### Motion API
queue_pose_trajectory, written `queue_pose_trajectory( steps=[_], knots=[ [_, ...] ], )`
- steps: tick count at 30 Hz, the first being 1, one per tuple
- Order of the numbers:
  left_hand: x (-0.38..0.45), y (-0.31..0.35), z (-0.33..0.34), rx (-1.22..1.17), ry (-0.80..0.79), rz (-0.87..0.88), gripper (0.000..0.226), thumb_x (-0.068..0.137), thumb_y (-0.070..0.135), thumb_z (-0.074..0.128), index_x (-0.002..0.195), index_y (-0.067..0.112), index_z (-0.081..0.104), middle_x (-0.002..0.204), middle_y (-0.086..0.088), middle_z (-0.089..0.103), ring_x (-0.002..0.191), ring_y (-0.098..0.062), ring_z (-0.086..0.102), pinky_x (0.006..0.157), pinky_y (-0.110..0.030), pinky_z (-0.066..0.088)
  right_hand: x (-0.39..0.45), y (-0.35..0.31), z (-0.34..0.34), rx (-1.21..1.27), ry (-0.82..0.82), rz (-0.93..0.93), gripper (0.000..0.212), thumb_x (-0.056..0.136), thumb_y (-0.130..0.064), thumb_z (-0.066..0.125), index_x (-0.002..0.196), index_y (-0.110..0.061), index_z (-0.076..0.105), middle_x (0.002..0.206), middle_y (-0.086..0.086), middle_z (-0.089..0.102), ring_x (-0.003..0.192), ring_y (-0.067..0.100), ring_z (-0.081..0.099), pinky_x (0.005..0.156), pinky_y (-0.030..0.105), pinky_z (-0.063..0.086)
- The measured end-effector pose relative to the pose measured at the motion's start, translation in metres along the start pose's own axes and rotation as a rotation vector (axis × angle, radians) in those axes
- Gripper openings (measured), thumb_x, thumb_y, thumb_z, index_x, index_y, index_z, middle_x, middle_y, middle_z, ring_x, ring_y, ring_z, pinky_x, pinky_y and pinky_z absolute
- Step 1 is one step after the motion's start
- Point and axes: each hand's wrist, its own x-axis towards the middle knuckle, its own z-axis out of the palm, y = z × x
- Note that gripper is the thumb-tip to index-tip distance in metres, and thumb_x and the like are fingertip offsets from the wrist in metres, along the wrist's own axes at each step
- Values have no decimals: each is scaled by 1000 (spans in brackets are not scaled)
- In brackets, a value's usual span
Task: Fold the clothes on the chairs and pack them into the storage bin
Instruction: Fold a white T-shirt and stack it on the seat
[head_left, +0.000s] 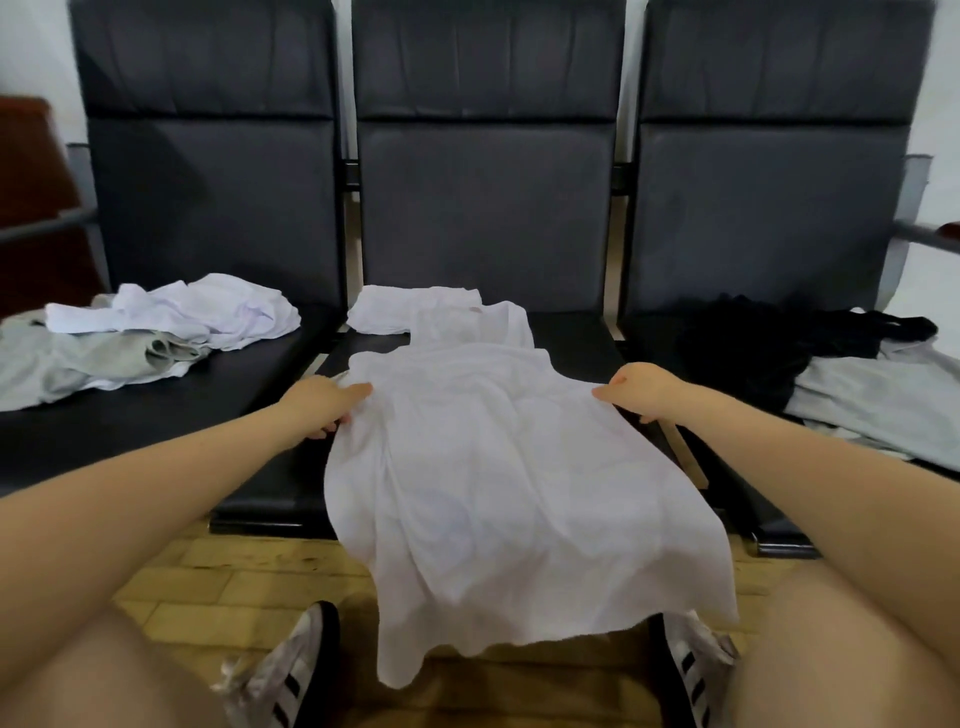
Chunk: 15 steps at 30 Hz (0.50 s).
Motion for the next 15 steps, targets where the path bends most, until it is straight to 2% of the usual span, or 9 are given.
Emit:
queue_pose_trajectory(
  steps=[3,5,7,9,12,15],
  knots=[
    [12,13,6,-128,25,18,39,91,41,57,72,7,55,72,-8,56,61,-20,50,60,-28,45,20,-12,6,-10,15,-13,39,95,-40,53,104,-3,62,99,13,64,94,26,62,82,33,50],
    [18,19,10,-141,49,46,36,91,37,58,72,7,54,74,-9,57,68,-22,54,71,-33,50,29,-18,11,-10,49,-20,39,95,-38,53,115,-4,58,110,13,62,102,27,60,89,35,48],
    [27,16,12,-100,74,67,41,88,38,61,88,-2,60,89,-15,63,89,-27,60,86,-39,50,37,-22,16,-12,60,-16,44,95,-37,55,125,-5,54,122,12,59,111,28,57,92,35,47],
    [34,11,10,-90,60,41,62,86,43,63,116,-11,55,111,-24,61,108,-34,59,90,-42,49,41,-25,18,-31,51,-6,43,93,-37,57,121,-4,59,122,13,61,110,27,58,88,33,46],
    [41,8,6,-189,-66,-46,57,86,38,66,126,-1,55,119,-19,61,97,-30,63,77,-36,55,50,-25,22,-27,17,-9,39,90,-32,62,112,0,66,115,18,65,104,29,61,88,35,48],
    [45,9,10,-282,-97,-45,32,92,20,58,119,2,56,120,-18,59,87,-24,58,63,-28,47,55,-23,26,56,28,6,29,90,-24,61,102,1,67,101,18,66,92,28,62,76,32,47]
  ],
)
